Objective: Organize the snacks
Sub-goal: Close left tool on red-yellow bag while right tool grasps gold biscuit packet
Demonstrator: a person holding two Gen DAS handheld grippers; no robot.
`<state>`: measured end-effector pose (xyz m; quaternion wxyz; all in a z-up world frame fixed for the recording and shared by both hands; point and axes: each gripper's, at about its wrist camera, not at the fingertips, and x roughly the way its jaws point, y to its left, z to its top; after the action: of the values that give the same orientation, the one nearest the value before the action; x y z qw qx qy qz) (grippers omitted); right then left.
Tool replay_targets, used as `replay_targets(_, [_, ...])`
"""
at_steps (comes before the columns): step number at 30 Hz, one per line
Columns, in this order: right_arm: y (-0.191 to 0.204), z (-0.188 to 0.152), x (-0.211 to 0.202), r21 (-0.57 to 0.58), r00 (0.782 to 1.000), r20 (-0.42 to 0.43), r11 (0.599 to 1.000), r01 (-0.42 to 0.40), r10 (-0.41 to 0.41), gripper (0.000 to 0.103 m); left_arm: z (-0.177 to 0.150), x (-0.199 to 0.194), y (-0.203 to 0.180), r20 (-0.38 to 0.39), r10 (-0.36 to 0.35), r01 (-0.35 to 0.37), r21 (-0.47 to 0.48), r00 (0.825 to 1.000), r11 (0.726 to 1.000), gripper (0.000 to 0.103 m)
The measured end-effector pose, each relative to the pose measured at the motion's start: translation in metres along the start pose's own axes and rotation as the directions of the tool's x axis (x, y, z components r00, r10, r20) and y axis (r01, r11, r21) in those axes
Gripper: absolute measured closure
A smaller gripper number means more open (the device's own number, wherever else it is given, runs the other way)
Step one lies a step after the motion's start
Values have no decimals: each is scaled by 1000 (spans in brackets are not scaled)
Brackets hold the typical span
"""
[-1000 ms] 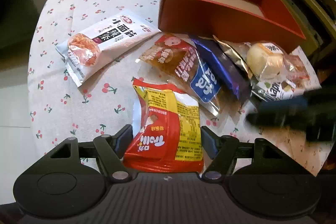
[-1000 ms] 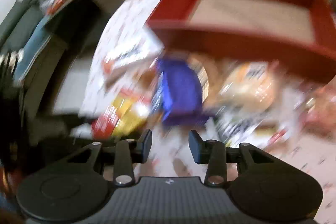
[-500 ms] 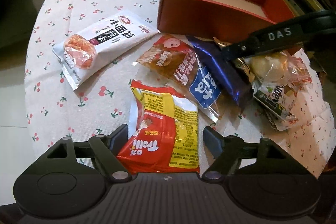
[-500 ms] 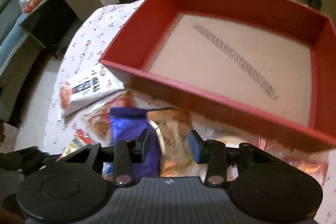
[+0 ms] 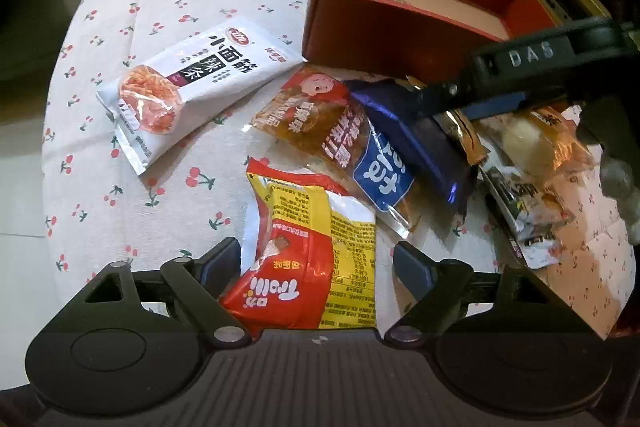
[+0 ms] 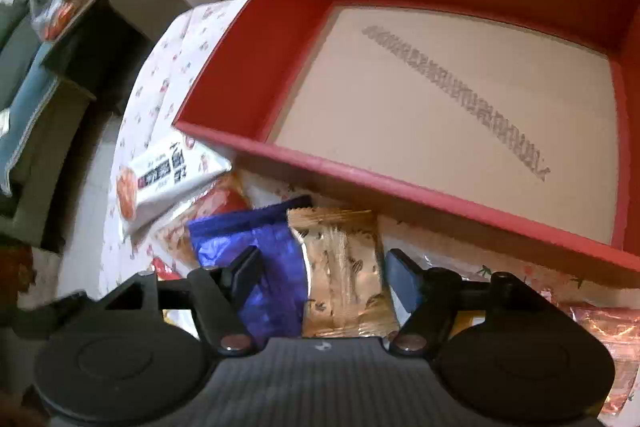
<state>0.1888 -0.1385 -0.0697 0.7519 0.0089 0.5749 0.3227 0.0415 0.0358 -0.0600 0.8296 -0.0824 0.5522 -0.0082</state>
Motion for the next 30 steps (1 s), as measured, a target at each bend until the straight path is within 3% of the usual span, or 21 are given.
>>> replay_targets(3, [-4, -3, 1, 7, 1000, 24, 1000, 0, 0, 21, -2, 1, -2, 1, 12, -12, 23, 1000, 1000, 17])
replay_targets(6, [1, -11, -2, 0, 998, 57, 999, 40, -40, 44, -3, 0, -6, -1, 33, -33, 39, 999, 999, 20])
replay_targets(7, [1, -13, -3, 0, 997, 61, 999, 37, -37, 47, -3, -1, -6, -1, 37, -37, 38, 999, 999, 22])
replay_targets(11, [8, -29, -14, -33, 995, 69, 996, 78, -76, 47, -5, -3, -9, 3, 62, -63, 52, 998, 997, 28])
replay_targets(21, [30, -52, -30, -122, 975, 109, 971, 206, -193, 47, -3, 3, -36, 29, 195, -197, 152, 980, 969, 21])
replay_targets(25, [34, -54, -31, -135, 970, 122, 965, 225, -209, 47, -3, 0, -38, 15, 188, -189, 142, 982, 972, 29])
replay_targets(30, [44, -62, -41, -147, 965, 159, 962, 230, -207, 47, -4, -2, -37, 12, 190, -190, 142, 982, 972, 30])
